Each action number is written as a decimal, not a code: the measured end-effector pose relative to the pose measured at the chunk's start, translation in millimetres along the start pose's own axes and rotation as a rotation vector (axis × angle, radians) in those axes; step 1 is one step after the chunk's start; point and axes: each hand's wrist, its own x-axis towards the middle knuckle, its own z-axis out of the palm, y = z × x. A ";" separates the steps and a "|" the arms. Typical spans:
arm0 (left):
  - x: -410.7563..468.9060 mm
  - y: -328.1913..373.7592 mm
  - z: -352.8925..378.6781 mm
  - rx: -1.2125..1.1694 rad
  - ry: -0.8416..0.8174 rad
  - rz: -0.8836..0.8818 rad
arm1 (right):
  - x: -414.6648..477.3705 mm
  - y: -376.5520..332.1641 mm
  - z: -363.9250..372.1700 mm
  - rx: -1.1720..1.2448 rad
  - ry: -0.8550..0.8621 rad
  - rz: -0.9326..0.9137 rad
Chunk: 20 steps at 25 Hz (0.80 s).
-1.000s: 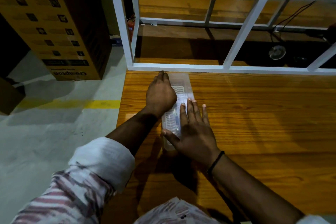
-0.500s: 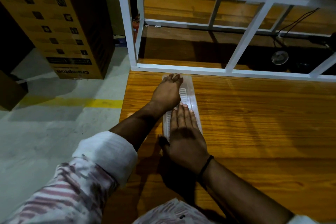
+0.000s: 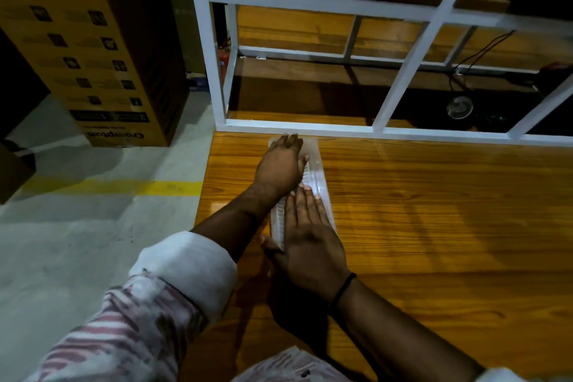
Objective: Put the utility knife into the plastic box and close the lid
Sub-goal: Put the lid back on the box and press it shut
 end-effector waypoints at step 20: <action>-86.1 0.0 19.0 -0.228 0.072 -0.187 | 25.8 38.8 -0.2 0.229 0.006 0.119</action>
